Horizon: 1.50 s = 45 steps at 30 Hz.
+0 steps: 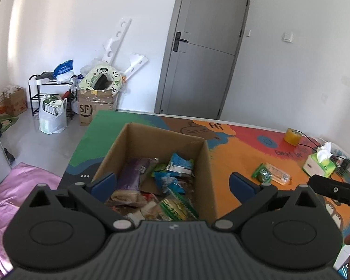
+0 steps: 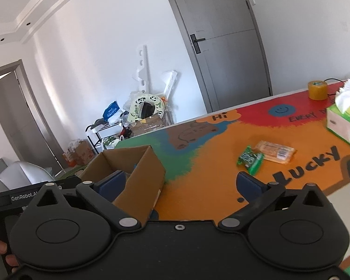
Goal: Organize snacks
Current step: 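Move both open grippers back toward the last two snacks on the mat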
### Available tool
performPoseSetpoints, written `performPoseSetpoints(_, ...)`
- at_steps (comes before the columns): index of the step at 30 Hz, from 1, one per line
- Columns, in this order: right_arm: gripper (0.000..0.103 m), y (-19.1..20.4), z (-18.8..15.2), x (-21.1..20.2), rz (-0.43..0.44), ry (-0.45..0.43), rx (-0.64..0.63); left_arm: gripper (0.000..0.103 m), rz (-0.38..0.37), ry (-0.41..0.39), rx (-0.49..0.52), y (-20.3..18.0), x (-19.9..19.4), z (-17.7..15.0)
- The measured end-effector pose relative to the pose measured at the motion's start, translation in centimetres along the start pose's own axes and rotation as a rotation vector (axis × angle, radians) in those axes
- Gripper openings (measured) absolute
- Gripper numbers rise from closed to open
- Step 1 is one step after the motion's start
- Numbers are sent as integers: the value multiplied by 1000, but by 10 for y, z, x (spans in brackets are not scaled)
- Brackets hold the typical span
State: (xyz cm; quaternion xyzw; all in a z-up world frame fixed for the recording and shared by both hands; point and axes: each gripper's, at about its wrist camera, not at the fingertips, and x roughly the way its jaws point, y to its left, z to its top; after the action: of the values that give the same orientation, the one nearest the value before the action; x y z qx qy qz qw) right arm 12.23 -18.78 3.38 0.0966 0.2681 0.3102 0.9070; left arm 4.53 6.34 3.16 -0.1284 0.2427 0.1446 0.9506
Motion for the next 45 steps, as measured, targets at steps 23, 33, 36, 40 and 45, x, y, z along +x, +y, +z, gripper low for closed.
performPoseSetpoints(23,103,-14,-4,-63,-31,-10,-15,103,-22,50,106,-10,-37,-10)
performPoseSetpoints(33,103,-2,-9,-80,-5,41,-95,103,-30,75,158,-11,-50,-18)
performPoseSetpoints(36,103,-2,-9,-83,-3,51,-93,103,-34,68,160,-11,-54,-16)
performPoseSetpoints(40,103,-1,-9,-85,-4,50,-92,103,-41,73,152,-10,-54,-15)
performPoseSetpoints(45,103,0,-9,-85,-1,52,-96,103,-37,76,147,-7,-56,-16)
